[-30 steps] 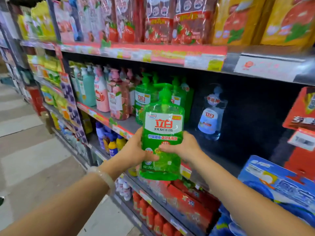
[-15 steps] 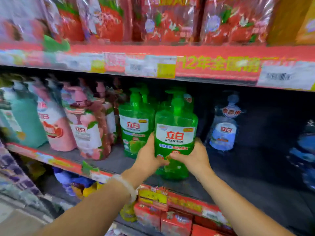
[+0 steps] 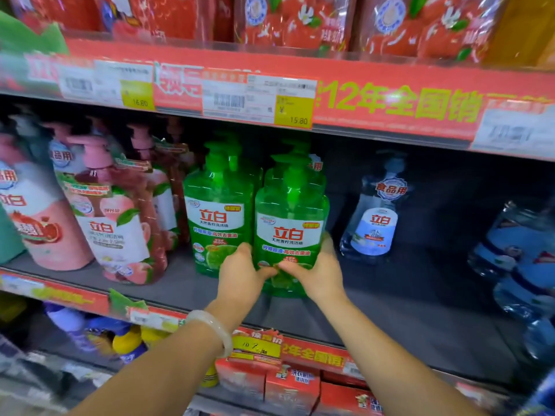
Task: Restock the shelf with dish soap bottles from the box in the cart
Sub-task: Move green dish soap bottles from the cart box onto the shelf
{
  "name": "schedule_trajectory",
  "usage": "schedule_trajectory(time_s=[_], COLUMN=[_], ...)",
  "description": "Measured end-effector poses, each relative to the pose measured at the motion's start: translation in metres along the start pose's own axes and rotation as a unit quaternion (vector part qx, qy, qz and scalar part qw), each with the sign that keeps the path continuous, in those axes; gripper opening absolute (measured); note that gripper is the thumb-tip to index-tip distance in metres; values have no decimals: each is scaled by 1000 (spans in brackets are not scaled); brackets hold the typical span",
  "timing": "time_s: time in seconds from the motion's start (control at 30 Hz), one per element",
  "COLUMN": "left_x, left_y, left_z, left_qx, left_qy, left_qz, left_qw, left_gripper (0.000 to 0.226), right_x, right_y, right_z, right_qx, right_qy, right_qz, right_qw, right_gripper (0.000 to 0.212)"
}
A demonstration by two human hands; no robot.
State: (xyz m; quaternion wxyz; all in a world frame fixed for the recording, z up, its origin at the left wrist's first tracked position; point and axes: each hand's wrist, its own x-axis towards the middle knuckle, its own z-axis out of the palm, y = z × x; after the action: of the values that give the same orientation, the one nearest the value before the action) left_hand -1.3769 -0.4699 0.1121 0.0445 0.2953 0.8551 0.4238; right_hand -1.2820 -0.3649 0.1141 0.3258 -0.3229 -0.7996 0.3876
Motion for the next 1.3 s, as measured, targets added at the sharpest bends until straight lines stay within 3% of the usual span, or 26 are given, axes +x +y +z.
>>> schedule_trajectory(time_s=[0.33,0.8,0.9,1.07,1.2,1.3], left_x=[3,9,3,-18,-32,-49], left_y=[3,-5,-7,-1,25,53], left_z=[4,2,1,6,33,62], left_qx=[-27,32,54,175,191,206], left_qy=[37,6,-21,-107,-171,-213], left_qz=[-20,-18,-13,129,259,350], left_qw=[999,999,998,970,931,889], left_gripper=[48,52,42,28,55,71], right_x=[12,12,9,-11,-33,-57], right_y=[-4,-4,-3,6,14,26], right_z=[6,11,10,-5,-40,-75], right_qx=[23,29,19,-77,-257,-317], right_qy=[-31,-26,-42,-66,-93,-95], right_qz=[66,88,108,119,56,57], right_qw=[997,995,993,988,960,942], right_gripper=[76,80,82,87,79,73])
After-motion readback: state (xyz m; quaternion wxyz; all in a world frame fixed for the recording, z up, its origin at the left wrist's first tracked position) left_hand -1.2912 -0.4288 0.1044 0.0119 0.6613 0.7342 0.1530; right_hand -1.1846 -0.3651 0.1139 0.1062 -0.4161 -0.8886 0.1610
